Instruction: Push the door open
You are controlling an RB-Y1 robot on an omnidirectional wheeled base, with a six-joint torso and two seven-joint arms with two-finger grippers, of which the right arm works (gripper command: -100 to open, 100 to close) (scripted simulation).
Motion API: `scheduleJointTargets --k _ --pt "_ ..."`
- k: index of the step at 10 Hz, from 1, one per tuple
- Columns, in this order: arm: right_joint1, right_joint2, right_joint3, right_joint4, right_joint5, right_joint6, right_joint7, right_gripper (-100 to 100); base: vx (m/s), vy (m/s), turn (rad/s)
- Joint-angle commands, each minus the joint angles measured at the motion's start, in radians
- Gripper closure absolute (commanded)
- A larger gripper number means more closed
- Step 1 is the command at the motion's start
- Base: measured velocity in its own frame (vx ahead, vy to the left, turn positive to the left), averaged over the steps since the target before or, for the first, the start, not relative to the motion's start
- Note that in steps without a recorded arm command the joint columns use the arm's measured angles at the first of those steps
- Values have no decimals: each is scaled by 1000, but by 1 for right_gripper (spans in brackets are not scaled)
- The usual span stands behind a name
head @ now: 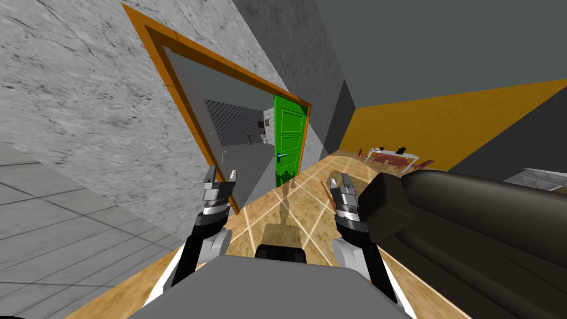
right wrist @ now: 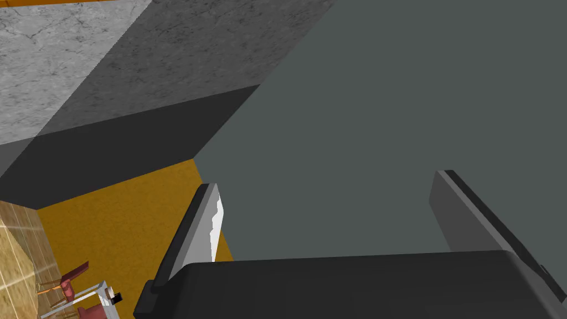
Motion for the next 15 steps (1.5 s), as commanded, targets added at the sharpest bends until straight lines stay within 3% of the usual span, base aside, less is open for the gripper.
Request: scheduleJointTargets --k 1,4,15 --pt "-19 -6 25 27 0 2 -7 -100 151 -23 -67" --pt "-53 -15 70 75 -1 4 -19 -100 245 -20 -60" --pt "-226 -42 298 320 -5 19 -81 -100 196 -11 -75"
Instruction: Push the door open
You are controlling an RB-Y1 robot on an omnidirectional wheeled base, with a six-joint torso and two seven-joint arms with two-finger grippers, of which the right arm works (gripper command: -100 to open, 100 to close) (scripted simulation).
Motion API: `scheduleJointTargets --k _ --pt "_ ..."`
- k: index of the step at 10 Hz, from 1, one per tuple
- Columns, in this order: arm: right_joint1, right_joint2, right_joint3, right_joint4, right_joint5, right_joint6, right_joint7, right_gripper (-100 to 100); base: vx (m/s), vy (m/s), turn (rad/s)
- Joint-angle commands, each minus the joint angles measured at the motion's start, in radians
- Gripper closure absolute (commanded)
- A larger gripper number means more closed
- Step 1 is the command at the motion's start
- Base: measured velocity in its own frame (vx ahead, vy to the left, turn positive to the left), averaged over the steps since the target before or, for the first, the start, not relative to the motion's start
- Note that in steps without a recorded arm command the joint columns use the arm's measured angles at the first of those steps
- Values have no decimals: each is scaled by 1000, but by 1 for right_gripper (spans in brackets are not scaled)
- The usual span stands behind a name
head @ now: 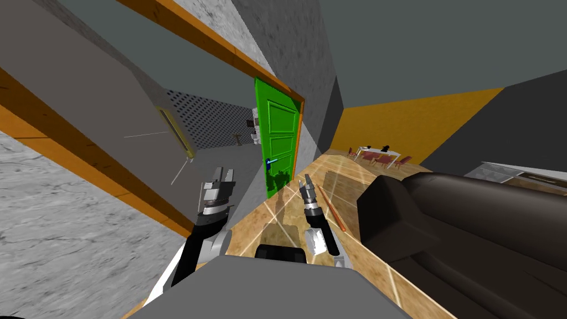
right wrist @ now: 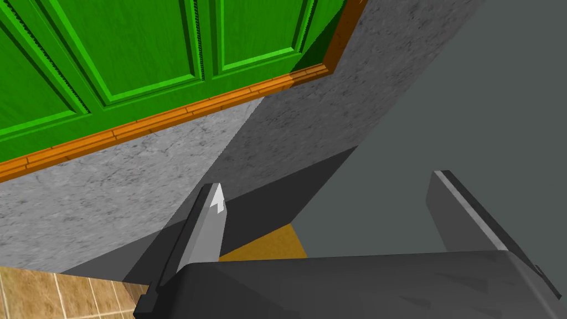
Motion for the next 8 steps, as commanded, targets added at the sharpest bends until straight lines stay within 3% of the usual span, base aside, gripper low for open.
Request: scheduleJointTargets --k 1,4,7,8 --pt "-25 -11 32 34 -4 3 -16 -100 136 9 -68" --pt "-78 -15 102 109 -6 7 -35 -100 155 -5 -86" --pt "-99 -16 130 140 -6 9 -43 -100 94 -2 -37" --pt "-121 -17 159 171 -7 11 -51 -100 129 11 -73"
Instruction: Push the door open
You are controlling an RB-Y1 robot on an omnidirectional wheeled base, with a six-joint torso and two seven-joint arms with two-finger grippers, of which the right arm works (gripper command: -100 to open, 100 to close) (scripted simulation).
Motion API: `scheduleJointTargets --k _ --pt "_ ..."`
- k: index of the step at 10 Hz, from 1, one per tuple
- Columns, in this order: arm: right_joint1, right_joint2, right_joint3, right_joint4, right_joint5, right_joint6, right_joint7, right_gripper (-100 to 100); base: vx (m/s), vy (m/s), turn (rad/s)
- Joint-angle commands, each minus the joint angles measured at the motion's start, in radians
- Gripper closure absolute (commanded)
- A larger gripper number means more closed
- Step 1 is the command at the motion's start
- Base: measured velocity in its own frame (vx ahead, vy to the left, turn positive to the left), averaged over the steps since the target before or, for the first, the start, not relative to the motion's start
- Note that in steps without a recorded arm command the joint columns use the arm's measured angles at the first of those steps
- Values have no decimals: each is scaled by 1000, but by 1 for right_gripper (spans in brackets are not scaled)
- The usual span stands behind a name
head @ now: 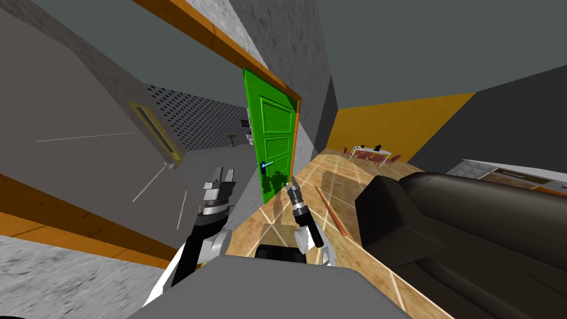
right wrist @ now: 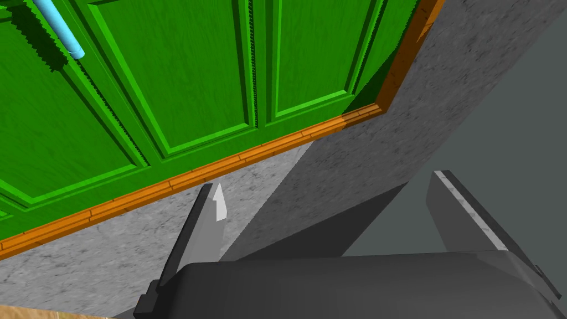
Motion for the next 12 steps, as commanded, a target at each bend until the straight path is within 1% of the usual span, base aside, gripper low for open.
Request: scheduleJointTargets --k 1,7,8,9,10,11,12 --pt "-21 -5 30 30 -1 1 -10 -100 135 4 -74" --pt "-87 -6 117 124 -3 6 -34 -100 107 -1 -53" --pt "-109 -7 146 155 -3 8 -42 -100 144 20 -89" --pt "-109 -7 146 155 -3 8 -42 -100 107 13 -35" --pt "-130 -7 174 186 -4 10 -50 -100 103 1 -59" --pt "-141 -6 189 201 -4 11 -54 -100 122 6 -55" --pt "-162 -6 217 231 -5 13 -61 -100 145 6 -110"
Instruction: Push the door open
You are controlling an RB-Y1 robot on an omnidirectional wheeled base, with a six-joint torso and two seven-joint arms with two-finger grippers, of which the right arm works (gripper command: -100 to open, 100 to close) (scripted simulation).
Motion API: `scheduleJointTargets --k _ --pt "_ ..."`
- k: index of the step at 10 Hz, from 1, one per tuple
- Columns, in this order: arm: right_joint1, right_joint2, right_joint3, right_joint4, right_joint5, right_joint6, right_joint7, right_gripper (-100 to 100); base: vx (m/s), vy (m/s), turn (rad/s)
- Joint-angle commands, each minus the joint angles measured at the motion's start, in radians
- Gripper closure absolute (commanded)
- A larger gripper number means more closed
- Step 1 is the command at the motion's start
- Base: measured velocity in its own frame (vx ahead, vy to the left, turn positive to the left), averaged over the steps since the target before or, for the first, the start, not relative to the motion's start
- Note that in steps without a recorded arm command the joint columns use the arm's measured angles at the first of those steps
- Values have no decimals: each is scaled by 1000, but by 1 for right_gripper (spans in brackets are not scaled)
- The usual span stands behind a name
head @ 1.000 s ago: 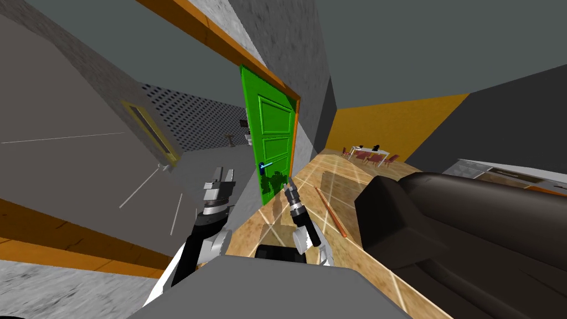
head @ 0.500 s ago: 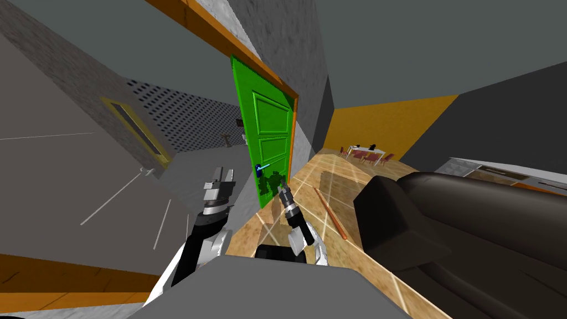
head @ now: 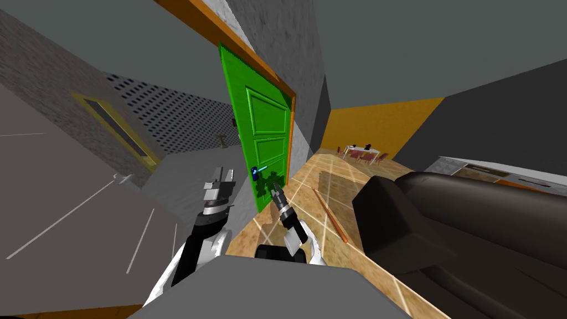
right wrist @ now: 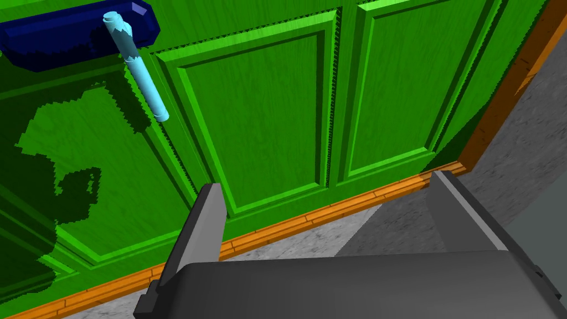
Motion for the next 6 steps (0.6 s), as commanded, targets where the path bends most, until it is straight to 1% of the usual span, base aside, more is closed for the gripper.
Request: scheduleJointTargets --k 1,2,3,6 --pt "-16 4 34 30 2 3 -4 -100 143 0 -77" --pt "-27 5 48 45 2 4 -8 -100 130 7 -40" --pt "-48 5 75 74 2 5 -16 -100 133 19 -74" --pt "-78 7 115 117 1 8 -27 -100 121 21 -53"
